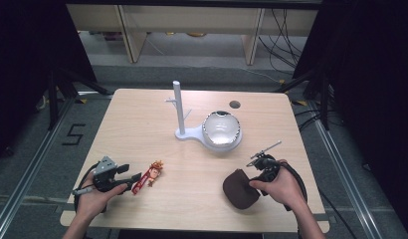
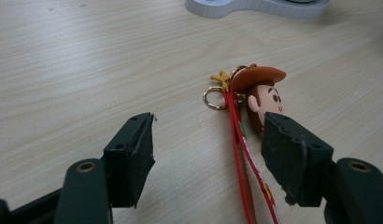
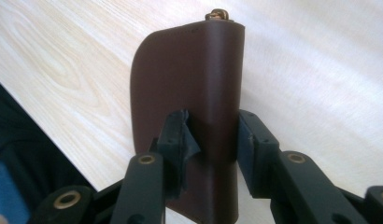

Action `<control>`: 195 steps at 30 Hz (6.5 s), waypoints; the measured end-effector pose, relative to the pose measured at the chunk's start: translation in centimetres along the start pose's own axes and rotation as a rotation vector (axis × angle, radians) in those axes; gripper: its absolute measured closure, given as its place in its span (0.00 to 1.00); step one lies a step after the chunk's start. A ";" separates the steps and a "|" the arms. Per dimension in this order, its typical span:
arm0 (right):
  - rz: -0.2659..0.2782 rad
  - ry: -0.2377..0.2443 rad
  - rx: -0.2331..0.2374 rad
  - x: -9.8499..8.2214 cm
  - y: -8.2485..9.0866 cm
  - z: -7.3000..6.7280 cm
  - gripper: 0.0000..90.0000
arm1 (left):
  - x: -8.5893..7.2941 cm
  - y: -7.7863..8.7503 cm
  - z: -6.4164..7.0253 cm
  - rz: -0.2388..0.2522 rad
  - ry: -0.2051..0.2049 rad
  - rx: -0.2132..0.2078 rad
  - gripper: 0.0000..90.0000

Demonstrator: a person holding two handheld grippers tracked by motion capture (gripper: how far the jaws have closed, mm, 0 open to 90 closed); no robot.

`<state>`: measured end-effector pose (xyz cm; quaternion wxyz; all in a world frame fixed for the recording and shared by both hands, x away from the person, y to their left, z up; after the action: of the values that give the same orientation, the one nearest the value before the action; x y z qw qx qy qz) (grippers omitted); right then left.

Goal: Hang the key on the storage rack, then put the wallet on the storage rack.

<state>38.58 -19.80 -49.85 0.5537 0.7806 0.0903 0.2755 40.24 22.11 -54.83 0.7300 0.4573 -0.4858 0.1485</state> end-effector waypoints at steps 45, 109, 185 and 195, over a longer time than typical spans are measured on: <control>0.183 0.564 -0.466 7.8 6.3 0.1 0.74 | -0.2 0.1 0.1 -0.009 -0.016 0.008 0.38; 0.265 0.717 -0.484 17.5 4.0 -0.7 0.73 | -0.5 -0.1 0.1 -0.009 -0.004 -0.001 0.38; 0.431 0.137 -0.202 6.9 2.5 1.7 0.77 | 1.5 -0.2 2.1 0.083 -0.036 -0.034 0.40; 0.448 0.009 -0.185 4.2 1.9 2.4 0.70 | 2.8 -0.4 2.2 0.050 -0.062 -0.040 0.44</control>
<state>43.07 -20.57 -47.33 0.5474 0.7260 -0.1080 0.4021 40.61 19.46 -52.45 0.7195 0.4350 -0.5223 0.1426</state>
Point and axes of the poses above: each handheld gripper's, and its own axes: y roughly backward along the jaws, x roughly out of its top, z roughly to its right, the point moved 7 cm from there along -y, roughly forward along the jaws, and after that the axes turned 3 degrees about -y, right-handed, at the moved point
